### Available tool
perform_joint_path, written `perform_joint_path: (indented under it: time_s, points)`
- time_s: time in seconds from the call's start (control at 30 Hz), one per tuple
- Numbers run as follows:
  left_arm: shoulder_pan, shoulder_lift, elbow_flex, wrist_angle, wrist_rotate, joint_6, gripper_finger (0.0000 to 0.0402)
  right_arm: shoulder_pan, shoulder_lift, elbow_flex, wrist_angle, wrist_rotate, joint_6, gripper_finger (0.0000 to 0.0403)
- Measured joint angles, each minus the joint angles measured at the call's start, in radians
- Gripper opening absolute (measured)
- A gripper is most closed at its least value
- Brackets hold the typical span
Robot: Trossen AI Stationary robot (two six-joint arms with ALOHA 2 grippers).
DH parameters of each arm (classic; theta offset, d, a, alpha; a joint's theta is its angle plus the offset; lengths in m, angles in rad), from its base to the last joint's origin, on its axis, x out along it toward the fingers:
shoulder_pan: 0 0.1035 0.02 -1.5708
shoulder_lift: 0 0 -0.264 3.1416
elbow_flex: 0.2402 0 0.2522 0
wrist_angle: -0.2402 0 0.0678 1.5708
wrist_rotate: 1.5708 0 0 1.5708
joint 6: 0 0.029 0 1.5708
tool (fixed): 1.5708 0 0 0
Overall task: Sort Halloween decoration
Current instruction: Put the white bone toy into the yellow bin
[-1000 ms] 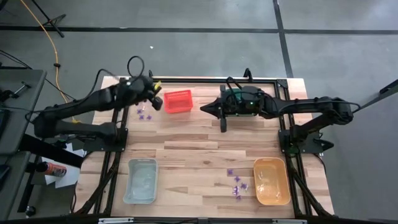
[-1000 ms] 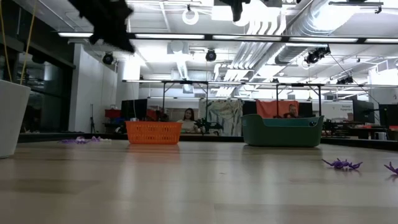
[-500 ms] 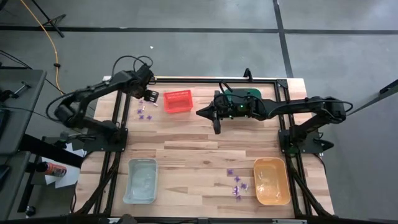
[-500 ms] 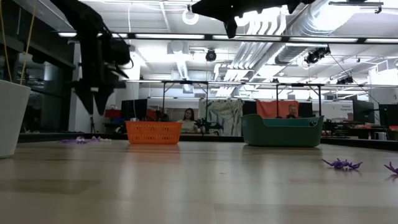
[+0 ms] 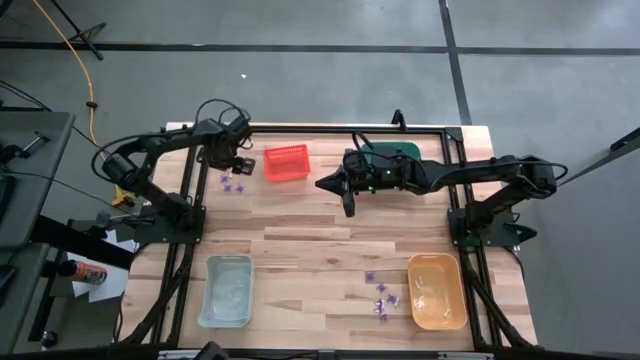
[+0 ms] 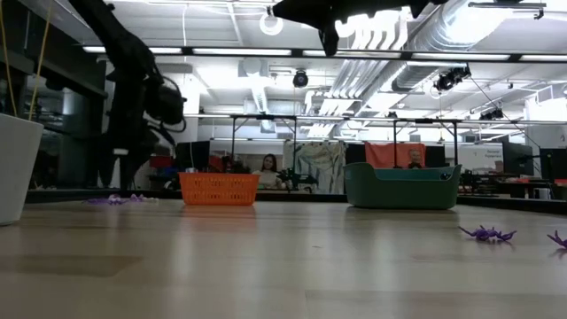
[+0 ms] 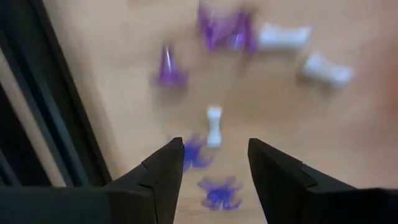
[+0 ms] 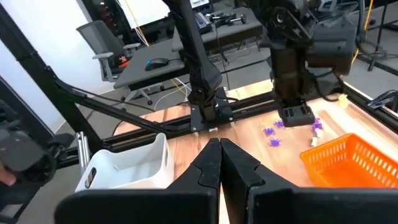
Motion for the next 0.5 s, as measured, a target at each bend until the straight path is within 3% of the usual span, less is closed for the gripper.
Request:
perform_joint_path:
  time_s: [0.2, 0.5]
  points:
    - [0.0, -0.002, -0.099, 0.102, 0.03, -0.047, 0.0166, 0.009, 0.0, 0.0, -0.003, -0.002, -0.002, 0.0]
    - [-0.011, -0.034, -0.076, 0.116, 0.045, -0.002, 0.0166, 0.009, 0.0, 0.0, -0.005, -0.004, -0.002, 0.0]
